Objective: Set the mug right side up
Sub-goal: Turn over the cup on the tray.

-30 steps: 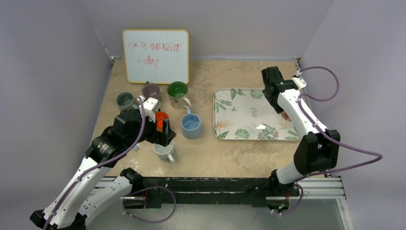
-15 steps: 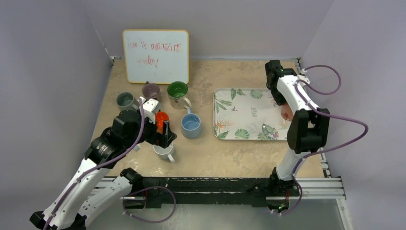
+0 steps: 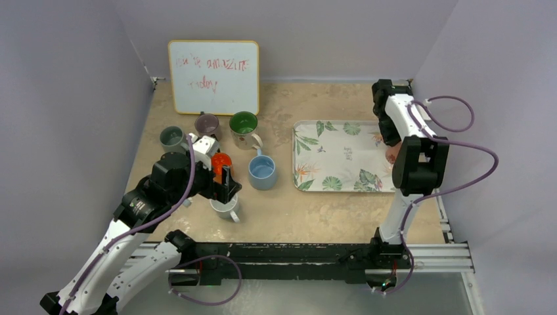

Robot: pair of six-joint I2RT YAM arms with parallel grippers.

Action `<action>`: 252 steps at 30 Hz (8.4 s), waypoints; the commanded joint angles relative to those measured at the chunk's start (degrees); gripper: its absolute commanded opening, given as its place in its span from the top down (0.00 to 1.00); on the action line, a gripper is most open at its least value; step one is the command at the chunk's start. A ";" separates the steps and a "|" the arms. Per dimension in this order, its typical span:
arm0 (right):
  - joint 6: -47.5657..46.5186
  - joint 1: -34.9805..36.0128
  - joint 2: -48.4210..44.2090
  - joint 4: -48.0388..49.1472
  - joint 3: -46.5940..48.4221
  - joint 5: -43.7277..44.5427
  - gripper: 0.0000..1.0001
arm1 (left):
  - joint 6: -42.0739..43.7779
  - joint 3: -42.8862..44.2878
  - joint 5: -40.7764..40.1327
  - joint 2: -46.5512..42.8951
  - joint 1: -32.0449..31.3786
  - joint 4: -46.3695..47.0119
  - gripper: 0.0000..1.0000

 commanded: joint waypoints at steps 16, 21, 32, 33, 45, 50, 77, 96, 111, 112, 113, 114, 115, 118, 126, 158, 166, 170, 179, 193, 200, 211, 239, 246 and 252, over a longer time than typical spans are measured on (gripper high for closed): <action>12.20 -3.89 4.26 -11.25 6.14 -3.61 0.31 | 0.53 -0.23 -2.29 -0.64 -0.09 0.67 0.01; 11.29 -3.99 5.21 -12.03 6.21 -4.95 0.31 | 0.31 -0.25 -3.24 -0.86 -0.08 0.44 0.01; 8.88 -3.99 3.89 -9.13 3.52 -5.32 0.32 | 0.19 -0.21 -3.54 -1.28 -0.15 0.40 0.01; 7.21 -3.96 3.32 -8.02 3.18 -5.47 0.32 | 0.18 -0.25 -3.52 -1.29 -0.10 0.40 0.01; 4.97 -3.99 0.98 -4.12 4.65 -5.93 0.26 | 0.19 -0.26 -3.40 -0.78 -0.12 0.36 0.01; 10.04 -4.35 6.53 -12.35 10.87 -5.29 0.21 | 0.18 -0.33 -3.58 -0.64 -0.09 0.36 0.01; 10.87 -6.28 6.71 -10.42 2.27 -7.50 0.33 | -0.17 -0.22 -5.50 0.13 -0.07 -0.08 0.01; 6.13 -6.28 4.46 -5.21 -1.94 -8.02 0.74 | -0.43 -0.31 -5.86 -0.95 -0.07 -0.12 0.02; -4.77 -5.20 0.14 -0.19 -7.12 -6.44 1.00 | -0.35 -0.31 -6.13 -1.45 -0.09 -0.14 0.01; -6.12 -4.88 -0.65 0.51 -8.14 -6.34 1.00 | -0.41 -0.36 -6.13 -1.44 -0.08 -0.12 0.01; -7.56 -4.61 -1.41 1.43 -9.10 -6.47 1.00 | -0.39 -0.31 -6.14 -1.30 -0.10 -0.16 0.01; -8.80 -4.48 -2.19 2.29 -10.09 -6.74 1.00 | -0.35 -0.33 -6.13 -1.16 -0.08 -0.13 0.01; -10.03 -4.37 -2.94 2.78 -10.95 -7.22 1.00 | -0.40 -0.35 -6.08 -1.13 -0.15 -0.14 0.01; -13.90 -3.27 -4.84 5.63 -13.35 -8.71 1.00 | -0.35 -0.30 -5.96 -1.08 -0.13 -0.12 0.01; -24.47 -0.75 -6.20 13.74 -15.27 -11.54 1.00 | -0.35 -0.33 -5.86 -0.65 -0.16 -0.12 0.02; -52.07 19.50 -18.41 45.10 -34.40 -27.04 0.94 | -0.35 -0.30 -5.51 -1.49 -0.13 -0.04 0.01; -51.48 19.52 -17.35 45.45 -34.47 -29.26 0.83 | -0.26 -0.29 -5.50 -1.16 -0.10 -0.03 0.02; -51.98 19.50 -16.47 45.86 -33.92 -28.47 0.93 | -0.26 -0.28 -5.42 -1.46 -0.09 -0.04 0.02; -53.27 19.48 -21.23 49.10 -35.62 -28.53 1.00 | -0.34 0.07 -5.63 -0.33 -0.14 -0.30 0.00; -48.60 19.48 -35.56 65.05 -46.81 -33.70 1.00 | -9.22 0.72 -1.33 1.76 -0.11 2.68 0.02; -43.99 19.66 -40.83 74.14 -50.16 -45.97 1.00 | -16.35 -1.23 3.32 5.44 -0.07 11.74 0.06; -35.56 22.23 -44.13 82.28 -51.34 -55.22 1.00 | -21.96 -1.60 10.41 14.62 -0.09 27.04 0.13; -12.96 30.77 -44.75 126.52 -58.89 -66.75 1.00 | -34.53 -10.65 23.56 15.01 -0.09 64.72 0.22; -10.80 32.31 -42.36 132.08 -58.31 -68.62 1.00 | -36.92 -11.05 26.07 18.42 -0.07 73.13 0.25; -9.85 33.92 -39.94 134.77 -57.39 -69.88 1.00 | -38.63 -10.59 26.81 21.34 -0.09 77.52 0.30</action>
